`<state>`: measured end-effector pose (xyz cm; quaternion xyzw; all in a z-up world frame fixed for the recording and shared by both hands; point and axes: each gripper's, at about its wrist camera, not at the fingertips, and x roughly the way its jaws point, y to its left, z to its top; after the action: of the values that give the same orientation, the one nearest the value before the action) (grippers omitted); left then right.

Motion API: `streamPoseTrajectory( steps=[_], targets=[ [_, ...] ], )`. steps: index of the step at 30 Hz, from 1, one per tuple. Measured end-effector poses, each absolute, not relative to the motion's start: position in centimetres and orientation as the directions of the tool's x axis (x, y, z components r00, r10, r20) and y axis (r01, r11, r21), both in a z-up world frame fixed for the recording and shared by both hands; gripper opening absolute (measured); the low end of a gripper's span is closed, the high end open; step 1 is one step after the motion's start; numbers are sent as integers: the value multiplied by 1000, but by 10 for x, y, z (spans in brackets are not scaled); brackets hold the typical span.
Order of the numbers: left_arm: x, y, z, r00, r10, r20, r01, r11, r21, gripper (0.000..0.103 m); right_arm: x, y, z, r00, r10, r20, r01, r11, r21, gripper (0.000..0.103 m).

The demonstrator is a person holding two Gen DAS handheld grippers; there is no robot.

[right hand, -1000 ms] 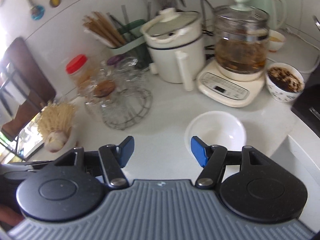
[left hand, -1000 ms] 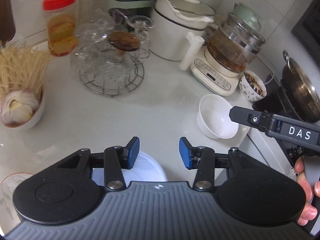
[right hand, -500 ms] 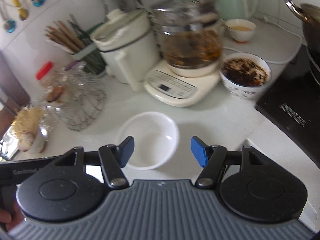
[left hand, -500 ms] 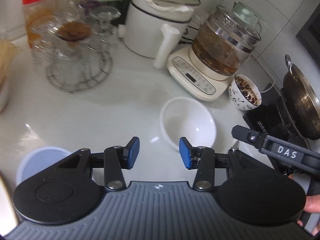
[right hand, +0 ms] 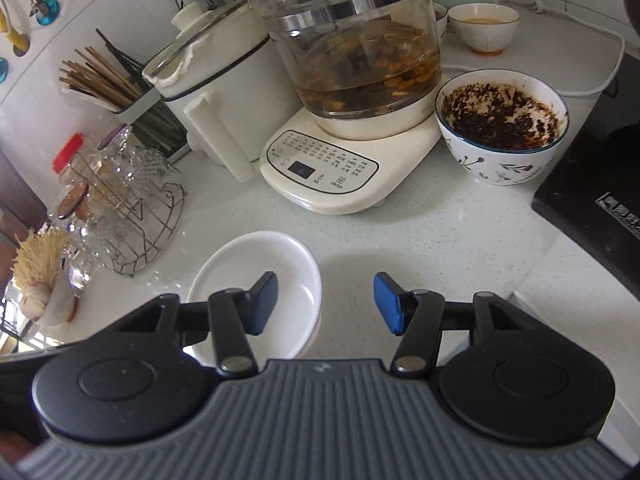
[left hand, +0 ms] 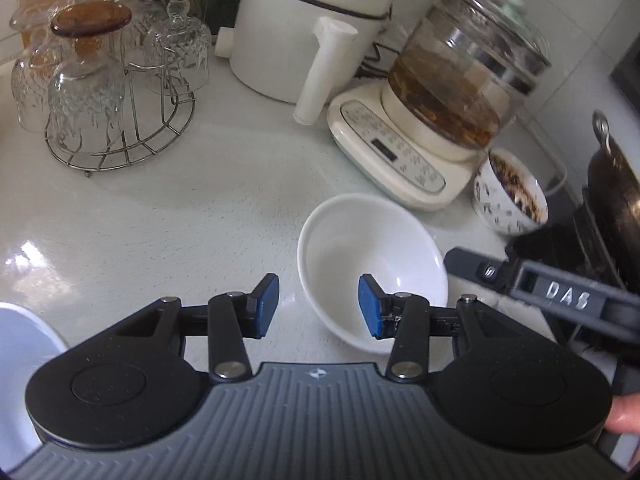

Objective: Organize plates and bowls
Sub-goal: 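Move both open grippers to the rim of the white ceramic bowl, then close both grippers on the rim of the white ceramic bowl, then lift the ceramic bowl with both grippers and carry it to the plastic bowls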

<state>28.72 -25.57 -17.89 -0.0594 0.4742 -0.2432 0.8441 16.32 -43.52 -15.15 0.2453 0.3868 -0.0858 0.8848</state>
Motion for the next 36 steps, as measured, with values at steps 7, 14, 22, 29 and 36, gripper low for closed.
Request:
streamPoseTrajectory(
  steps=[7,14,22,29,36],
  targets=[
    [288,-261,-182,472,-459,-752,329,884,-333,50,172,-439,-175,694,72,-716,335,848,410,50],
    [291,-254,-191,466,-460,-756,294,886,-358,49,174,-439,-182,695,94,-712,320,847,424,38],
    [291,-255,-199,447,-493,-747,310,868,-388,30,176,-437,-184,702,115,-703,270,870,412,28],
    [295,-256,-200,439,-487,-755,293,872,-392,12,180,-434,-181,702,112,-703,250,886,390,11],
    [292,-255,-194,446,-476,-758,282,878,-386,10,183,-434,-174,701,119,-703,244,887,393,10]
  ],
)
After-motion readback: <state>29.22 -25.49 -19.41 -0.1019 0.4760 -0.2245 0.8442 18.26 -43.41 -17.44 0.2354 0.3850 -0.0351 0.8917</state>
